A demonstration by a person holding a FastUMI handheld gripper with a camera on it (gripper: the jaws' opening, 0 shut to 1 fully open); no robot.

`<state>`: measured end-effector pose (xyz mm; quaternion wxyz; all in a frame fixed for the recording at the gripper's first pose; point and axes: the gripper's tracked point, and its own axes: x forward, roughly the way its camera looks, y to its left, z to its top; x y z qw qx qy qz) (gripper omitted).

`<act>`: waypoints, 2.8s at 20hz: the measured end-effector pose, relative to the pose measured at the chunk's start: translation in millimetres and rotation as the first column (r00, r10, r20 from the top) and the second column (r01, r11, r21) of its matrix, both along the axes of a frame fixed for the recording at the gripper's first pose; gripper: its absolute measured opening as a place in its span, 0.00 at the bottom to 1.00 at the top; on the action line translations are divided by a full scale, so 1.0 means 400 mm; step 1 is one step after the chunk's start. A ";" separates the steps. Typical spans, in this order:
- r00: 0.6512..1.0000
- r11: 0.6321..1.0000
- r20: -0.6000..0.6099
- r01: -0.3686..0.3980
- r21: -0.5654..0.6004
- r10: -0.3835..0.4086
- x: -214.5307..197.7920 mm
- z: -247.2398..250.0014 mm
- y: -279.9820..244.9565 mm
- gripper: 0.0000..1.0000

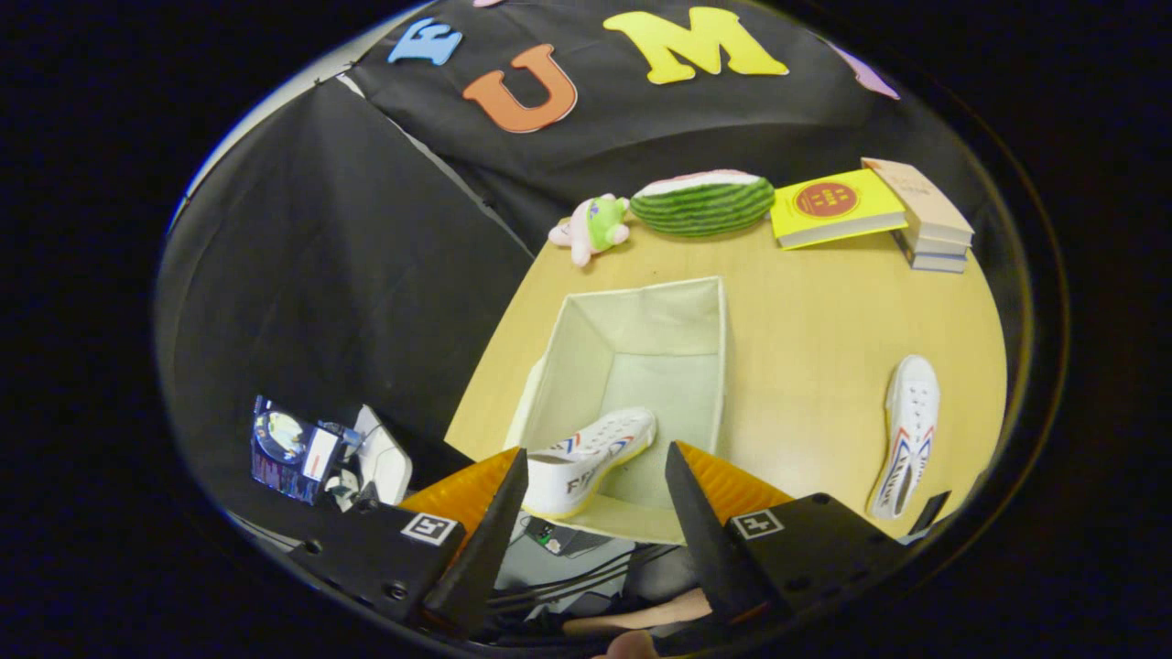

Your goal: Open the storage box then place both shoes into the box .Put the left shoe in first, then the right shoe, with the right side of both shoes facing outward in a uniform manner.

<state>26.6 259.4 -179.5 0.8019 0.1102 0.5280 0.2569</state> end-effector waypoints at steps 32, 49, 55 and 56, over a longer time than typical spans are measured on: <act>0.939 0.920 -0.223 0.175 -0.352 -0.264 0.038 -0.539 -0.773 0.90; 0.840 0.889 -0.297 0.452 -0.077 -0.453 0.048 -0.425 -0.672 0.07; 0.899 0.918 -0.219 0.394 0.031 -0.378 0.045 -0.161 -0.506 0.07; 0.912 0.927 -0.196 0.374 0.037 -0.360 0.047 -0.116 -0.472 0.07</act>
